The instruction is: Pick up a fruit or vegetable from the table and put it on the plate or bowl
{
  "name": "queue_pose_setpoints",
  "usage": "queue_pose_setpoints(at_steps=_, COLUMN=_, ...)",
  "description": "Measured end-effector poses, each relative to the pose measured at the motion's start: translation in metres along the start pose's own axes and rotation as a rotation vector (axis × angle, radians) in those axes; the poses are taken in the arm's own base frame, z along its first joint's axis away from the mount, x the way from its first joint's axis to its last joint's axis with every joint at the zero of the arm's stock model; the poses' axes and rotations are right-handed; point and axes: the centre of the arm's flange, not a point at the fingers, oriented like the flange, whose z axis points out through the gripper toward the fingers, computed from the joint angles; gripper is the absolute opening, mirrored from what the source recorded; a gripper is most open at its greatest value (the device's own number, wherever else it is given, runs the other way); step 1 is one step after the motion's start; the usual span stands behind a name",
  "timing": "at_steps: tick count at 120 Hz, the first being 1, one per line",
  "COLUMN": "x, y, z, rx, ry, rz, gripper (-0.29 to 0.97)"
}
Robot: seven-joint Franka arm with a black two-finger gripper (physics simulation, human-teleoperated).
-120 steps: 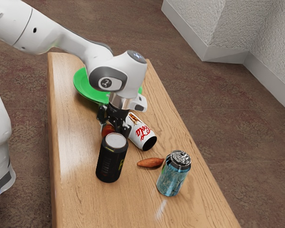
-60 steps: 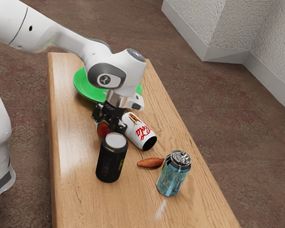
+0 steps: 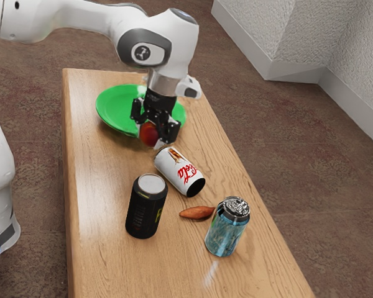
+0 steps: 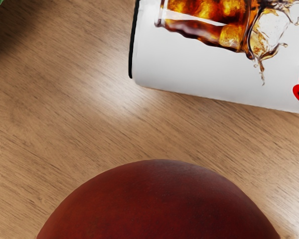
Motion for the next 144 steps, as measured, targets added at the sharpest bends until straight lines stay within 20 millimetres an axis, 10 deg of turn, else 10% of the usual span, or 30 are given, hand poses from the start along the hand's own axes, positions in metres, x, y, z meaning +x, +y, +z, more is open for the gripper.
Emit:
queue_pose_setpoints(at_steps=11, x=0.018, y=-0.019, z=-0.041, rx=-0.035, ry=0.029, rz=-0.041, gripper=0.33)
queue_pose_setpoints(at_steps=25, x=0.091, y=-0.069, z=-0.071, rx=-0.065, ry=0.007, rz=-0.167, gripper=0.34)
queue_pose_setpoints(at_steps=40, x=0.134, y=-0.118, z=-0.054, rx=-0.037, ry=-0.059, rz=-0.264, gripper=0.33)
queue_pose_setpoints(at_steps=60, x=0.169, y=-0.126, z=-0.041, rx=0.002, ry=-0.09, rz=-0.276, gripper=0.33)
queue_pose_setpoints(at_steps=144, x=0.191, y=-0.164, z=-0.046, rx=-0.07, ry=-0.116, rz=-0.288, gripper=0.66)
